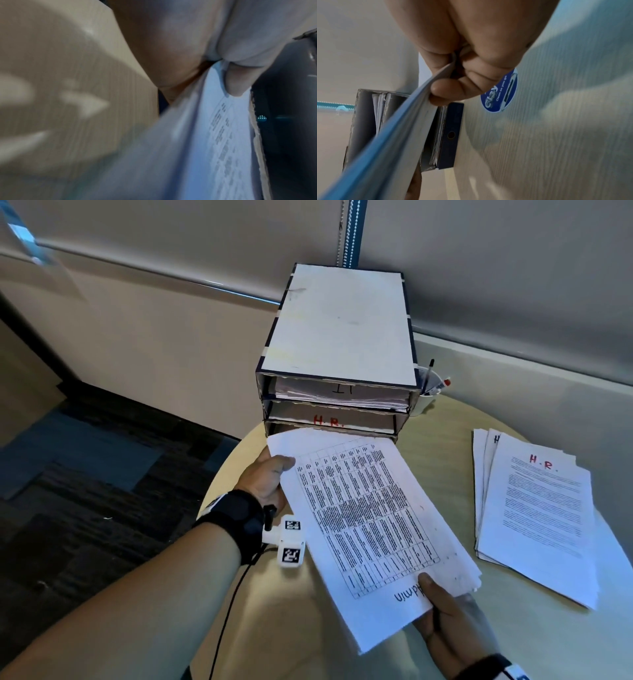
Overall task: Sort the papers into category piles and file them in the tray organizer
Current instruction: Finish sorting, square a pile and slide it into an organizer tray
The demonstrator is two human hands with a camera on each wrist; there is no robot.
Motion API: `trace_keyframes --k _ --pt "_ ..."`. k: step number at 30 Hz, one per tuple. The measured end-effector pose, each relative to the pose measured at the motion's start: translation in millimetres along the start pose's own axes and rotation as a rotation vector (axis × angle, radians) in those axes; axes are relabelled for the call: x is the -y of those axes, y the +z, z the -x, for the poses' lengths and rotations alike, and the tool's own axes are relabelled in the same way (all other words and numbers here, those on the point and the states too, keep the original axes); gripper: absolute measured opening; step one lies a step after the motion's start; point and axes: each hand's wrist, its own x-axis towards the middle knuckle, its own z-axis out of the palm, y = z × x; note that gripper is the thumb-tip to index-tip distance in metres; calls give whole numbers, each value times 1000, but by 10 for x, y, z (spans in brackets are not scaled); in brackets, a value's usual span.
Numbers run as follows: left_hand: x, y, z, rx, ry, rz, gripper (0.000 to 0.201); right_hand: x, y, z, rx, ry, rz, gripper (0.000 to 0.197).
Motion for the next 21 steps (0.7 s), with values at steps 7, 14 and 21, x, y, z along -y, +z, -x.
trace_keyframes --k 7,14,21 --pt "-17 -31 -298 -129 -37 -43 35 -59 168 -151 -86 -17 6 31" --pt "-54 -72 -495 -232 -84 -75 33 -167 143 -153 -157 -55 13 31" --pt "-246 118 -161 -144 -52 -56 27 -281 268 -150 -102 -59 -77 39"
